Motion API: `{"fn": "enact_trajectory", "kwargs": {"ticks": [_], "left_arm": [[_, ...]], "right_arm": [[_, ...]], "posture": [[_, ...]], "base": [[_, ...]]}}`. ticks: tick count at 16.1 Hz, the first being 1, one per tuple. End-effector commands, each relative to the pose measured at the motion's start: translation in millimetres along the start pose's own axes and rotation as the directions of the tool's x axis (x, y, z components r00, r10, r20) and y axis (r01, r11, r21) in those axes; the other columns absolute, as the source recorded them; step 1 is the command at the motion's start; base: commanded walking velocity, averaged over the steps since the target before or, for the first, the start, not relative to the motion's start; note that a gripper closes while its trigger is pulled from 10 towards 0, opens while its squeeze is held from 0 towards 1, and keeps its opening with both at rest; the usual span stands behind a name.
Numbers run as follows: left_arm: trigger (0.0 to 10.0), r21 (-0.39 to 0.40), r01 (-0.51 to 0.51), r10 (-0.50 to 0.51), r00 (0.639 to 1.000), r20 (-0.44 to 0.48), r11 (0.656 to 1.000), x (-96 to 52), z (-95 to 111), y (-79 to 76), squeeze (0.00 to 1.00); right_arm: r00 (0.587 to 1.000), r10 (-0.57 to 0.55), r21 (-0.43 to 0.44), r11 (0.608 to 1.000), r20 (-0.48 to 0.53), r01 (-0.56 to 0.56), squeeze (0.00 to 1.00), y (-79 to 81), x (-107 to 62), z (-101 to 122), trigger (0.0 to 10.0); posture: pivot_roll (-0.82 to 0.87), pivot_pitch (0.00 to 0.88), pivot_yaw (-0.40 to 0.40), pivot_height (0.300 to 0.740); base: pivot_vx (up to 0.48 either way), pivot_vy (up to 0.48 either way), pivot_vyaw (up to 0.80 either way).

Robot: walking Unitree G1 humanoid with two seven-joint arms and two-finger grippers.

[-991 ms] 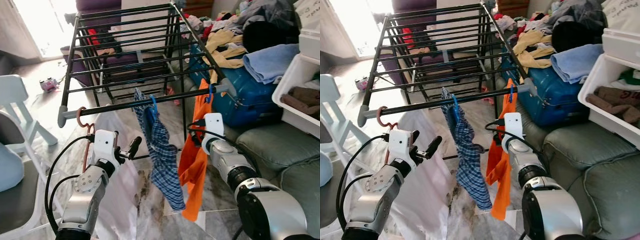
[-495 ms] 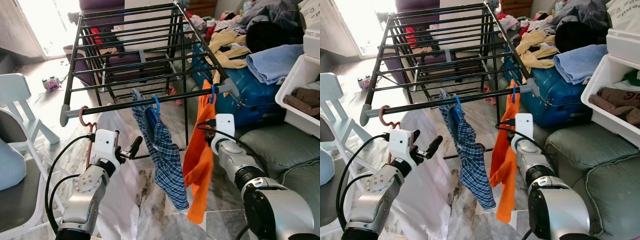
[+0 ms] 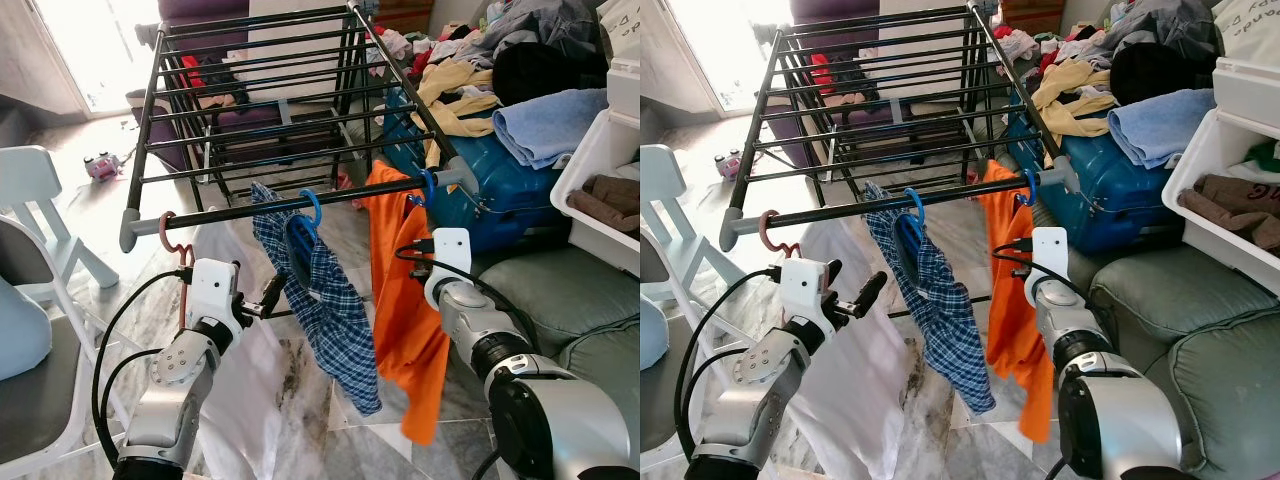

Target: Hang hanger

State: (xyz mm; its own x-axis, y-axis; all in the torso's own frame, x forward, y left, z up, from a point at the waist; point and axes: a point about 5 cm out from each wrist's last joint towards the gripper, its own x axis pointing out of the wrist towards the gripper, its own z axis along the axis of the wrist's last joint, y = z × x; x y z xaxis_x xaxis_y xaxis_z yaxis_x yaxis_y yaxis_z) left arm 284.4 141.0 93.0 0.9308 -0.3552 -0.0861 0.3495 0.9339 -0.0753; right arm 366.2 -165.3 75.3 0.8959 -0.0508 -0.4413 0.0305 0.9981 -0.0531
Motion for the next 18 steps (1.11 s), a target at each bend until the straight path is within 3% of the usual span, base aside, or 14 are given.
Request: {"fn": "enact_trajectory", "kwargs": {"ticks": [1, 2, 13, 16, 17, 18], "left_arm": [[10.0, 0.015, -0.003, 0.003, 1.0, -0.003, 1.0, -1.5, 0.5, 0.7, 0.0], [10.0, 0.015, -0.007, 0.007, 1.0, -0.008, 1.0, -1.8, -0.4, 1.5, 0.0], [10.0, 0.015, -0.01, 0.011, 0.999, -0.034, 1.0, 1.5, -5.8, -2.6, 0.0], [10.0, 0.015, -0.009, 0.009, 0.999, -0.034, 1.0, 2.5, -6.0, -3.3, 0.0], [10.0, 0.015, -0.009, 0.009, 0.999, -0.037, 1.0, 2.5, -6.7, -3.0, 0.0], [10.0, 0.015, -0.009, 0.01, 0.999, -0.043, 1.0, 2.7, -8.0, -2.9, 0.0]], "right_arm": [[1.0, 0.022, -0.007, 1.0, 0.007, -0.022, 0.0, 5.5, 0.7, 5.9, 6.0], [1.0, 0.021, -0.008, 1.0, 0.003, -0.021, 0.0, 4.3, 0.7, 5.0, 0.0], [1.0, -0.014, -0.043, 0.999, 0.005, 0.014, 0.0, -11.0, -0.6, -2.9, 0.0], [0.997, 0.025, -0.121, 0.993, 0.068, -0.016, 0.0, -10.7, -0.9, 5.0, 0.0], [0.996, 0.041, -0.148, 0.988, 0.073, -0.03, 0.0, -10.8, -1.2, 4.1, 5.5], [0.996, 0.054, -0.177, 0.983, 0.069, -0.041, 0.0, -12.3, -1.8, 1.0, 10.0]], "posture": [[-0.02, 0.0, 0.043, 0.74], [-0.02, 0.0, 0.04, 0.74], [-0.04, 0.0, 0.037, 0.74], [-0.05, 0.0, 0.034, 0.74], [-0.05, 0.0, 0.034, 0.74], [-0.06, 0.0, 0.033, 0.74]], "base": [[0.0, 0.0, 0.0], [0.0, 0.0, 0.0], [0.0, 0.0, 0.0], [0.0, 0.0, 0.0], [0.0, 0.0, 0.0], [0.0, 0.0, 0.0]]}}
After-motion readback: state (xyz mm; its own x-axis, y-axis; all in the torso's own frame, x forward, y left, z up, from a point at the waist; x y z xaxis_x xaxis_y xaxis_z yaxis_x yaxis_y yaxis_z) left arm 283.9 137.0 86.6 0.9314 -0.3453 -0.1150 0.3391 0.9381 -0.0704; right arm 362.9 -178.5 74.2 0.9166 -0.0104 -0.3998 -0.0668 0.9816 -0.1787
